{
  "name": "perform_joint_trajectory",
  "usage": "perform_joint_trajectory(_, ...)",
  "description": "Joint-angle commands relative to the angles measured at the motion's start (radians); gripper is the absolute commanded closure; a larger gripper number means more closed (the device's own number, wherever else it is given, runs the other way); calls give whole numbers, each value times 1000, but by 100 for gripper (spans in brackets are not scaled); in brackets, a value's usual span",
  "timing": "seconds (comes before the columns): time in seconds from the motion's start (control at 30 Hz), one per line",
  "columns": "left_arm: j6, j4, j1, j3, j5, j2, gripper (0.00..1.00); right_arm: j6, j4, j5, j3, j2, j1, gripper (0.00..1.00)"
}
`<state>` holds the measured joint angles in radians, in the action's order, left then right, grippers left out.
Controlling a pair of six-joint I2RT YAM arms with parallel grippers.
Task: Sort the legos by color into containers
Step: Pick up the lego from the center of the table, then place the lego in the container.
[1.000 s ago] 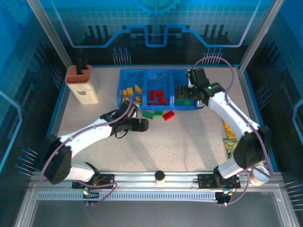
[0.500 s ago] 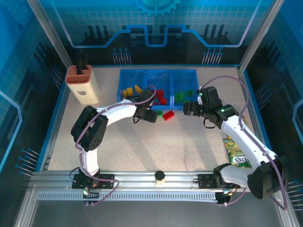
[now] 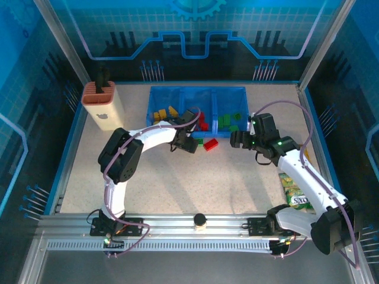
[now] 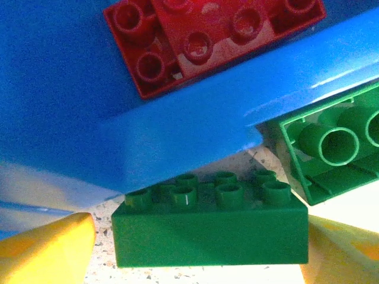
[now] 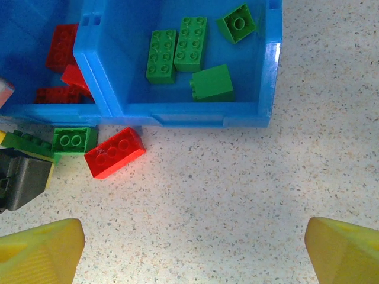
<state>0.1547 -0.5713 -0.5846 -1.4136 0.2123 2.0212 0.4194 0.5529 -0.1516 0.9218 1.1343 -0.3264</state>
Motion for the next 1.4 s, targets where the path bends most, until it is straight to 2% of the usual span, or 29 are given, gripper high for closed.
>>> perform_joint_trajectory(0.0,-7,-9,4,-39,-34,28,17,18,-16,13,-18,-26,14,4)
perform_joint_trajectory(0.17,1,-4,3,-49,-42,36,25,24,-15,14,-33,-37,14,4)
perform_joint_trajectory(0.5,25,2,3,-19,-51,-11,50,42,-16,25,-72,-61,13,4)
perform_joint_trajectory(1.0,62,25,3,117,-70,-272,54,74,-40,38,-157,-83,12,4)
perform_joint_trajectory(1.1,53,55,-4,108,-111,-319,54,95,-29,10,-172,-96,12,4)
perform_joint_trajectory(1.23,27,124,-21,76,-183,-355,54,189,85,-143,-167,-129,15,4)
perform_joint_trajectory(1.37,22,152,-38,-38,-238,-308,53,191,57,-76,-227,-190,14,4)
